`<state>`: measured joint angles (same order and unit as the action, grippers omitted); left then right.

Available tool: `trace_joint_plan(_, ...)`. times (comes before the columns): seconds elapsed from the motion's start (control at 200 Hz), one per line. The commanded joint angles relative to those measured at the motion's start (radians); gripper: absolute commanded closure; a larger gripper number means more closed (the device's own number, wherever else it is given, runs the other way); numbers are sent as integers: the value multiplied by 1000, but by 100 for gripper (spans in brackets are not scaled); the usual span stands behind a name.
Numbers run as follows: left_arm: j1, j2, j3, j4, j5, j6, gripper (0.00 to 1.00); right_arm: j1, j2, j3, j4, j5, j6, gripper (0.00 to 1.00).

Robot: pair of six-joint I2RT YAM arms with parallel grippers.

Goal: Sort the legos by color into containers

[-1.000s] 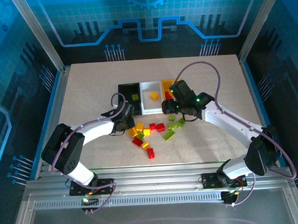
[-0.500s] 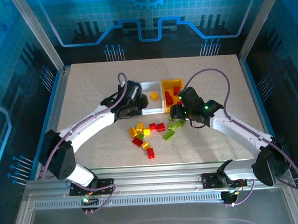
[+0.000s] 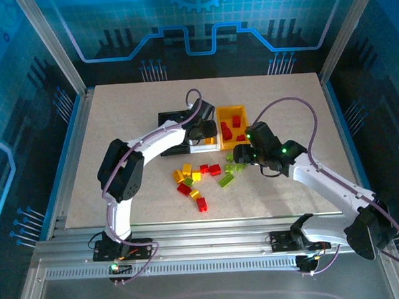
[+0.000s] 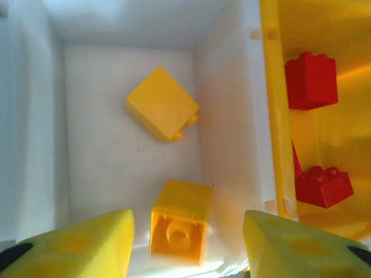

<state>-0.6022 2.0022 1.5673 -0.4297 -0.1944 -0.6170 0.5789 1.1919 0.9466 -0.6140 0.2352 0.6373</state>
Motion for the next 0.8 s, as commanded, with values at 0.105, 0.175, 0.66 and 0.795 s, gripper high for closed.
trace_joint_plan(0.105, -4, -89, 15, -14, 19, 4, 27, -13, -25, -7, -14, 6, 22, 29)
trace_joint_plan(0.175, -11, -159, -41, 5, 39, -8, 22, -14, -26, -6, -12, 3, 22, 29)
trace_joint_plan(0.66, 3, -645, -729, 74, 128, -110, 8, -19, 3, -27, 29, -25, 25, 29)
trace_joint_plan(0.795, 65, -664, -860, 208, 249, -140, 9, -19, 18, -22, 39, -32, 27, 29)
